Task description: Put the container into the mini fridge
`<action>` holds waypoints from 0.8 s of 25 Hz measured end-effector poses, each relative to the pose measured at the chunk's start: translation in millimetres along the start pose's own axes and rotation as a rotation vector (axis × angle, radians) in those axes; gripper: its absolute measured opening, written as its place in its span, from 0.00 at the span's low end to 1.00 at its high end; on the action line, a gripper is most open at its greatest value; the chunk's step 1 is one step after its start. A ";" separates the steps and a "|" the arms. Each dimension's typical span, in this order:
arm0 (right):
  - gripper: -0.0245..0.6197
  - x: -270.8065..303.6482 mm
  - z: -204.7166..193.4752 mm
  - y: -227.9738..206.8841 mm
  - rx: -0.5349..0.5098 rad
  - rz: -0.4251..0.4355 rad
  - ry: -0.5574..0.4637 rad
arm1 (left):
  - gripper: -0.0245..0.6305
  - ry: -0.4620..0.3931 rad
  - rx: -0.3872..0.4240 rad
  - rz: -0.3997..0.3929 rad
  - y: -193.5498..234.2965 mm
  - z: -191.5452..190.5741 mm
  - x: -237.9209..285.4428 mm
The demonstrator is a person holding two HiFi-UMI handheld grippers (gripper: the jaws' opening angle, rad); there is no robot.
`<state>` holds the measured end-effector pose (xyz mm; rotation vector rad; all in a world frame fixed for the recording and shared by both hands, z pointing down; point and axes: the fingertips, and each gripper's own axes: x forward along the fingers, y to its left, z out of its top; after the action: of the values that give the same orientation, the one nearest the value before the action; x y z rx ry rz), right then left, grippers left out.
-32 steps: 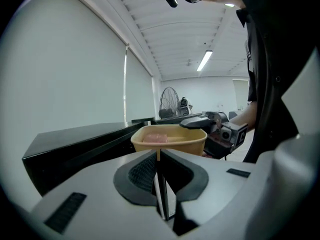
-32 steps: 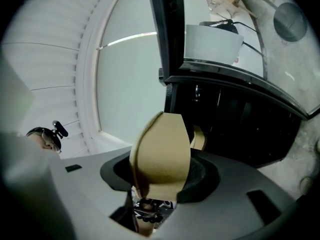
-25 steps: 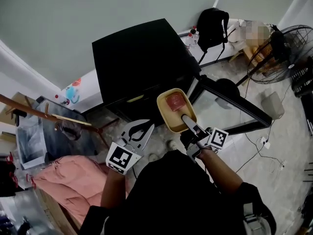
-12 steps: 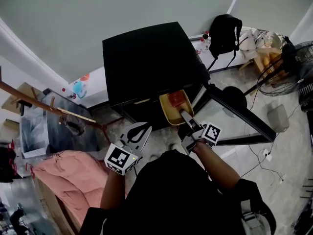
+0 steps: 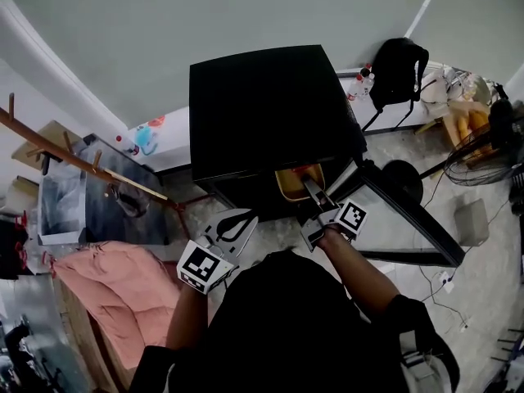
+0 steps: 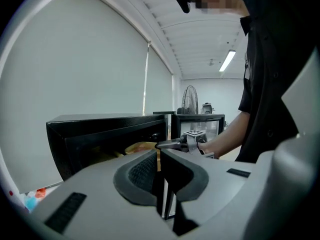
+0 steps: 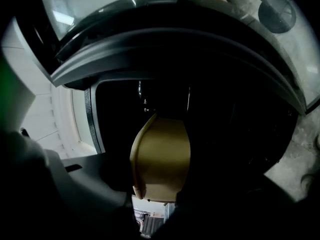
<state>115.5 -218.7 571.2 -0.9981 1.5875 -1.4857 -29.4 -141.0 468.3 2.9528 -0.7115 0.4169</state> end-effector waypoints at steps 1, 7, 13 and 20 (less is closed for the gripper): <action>0.36 4.2 1.4 -0.8 -0.001 -0.001 0.005 | 0.09 -0.001 -0.007 0.007 1.4 -0.3 -0.2; 0.36 23.3 7.4 -2.7 0.000 -0.011 0.024 | 0.09 0.004 -0.040 0.044 4.7 -1.7 -3.7; 0.36 35.8 10.2 -2.8 0.010 -0.005 0.026 | 0.09 0.014 -0.070 0.081 5.5 -8.1 -9.9; 0.37 37.6 11.6 2.9 -0.013 0.003 0.012 | 0.09 0.024 -0.093 0.130 6.9 -11.7 -13.5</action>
<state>109.5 -257.5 567.4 -0.9951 1.6083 -1.4836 -46.9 -139.6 475.8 2.8206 -0.8976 0.4156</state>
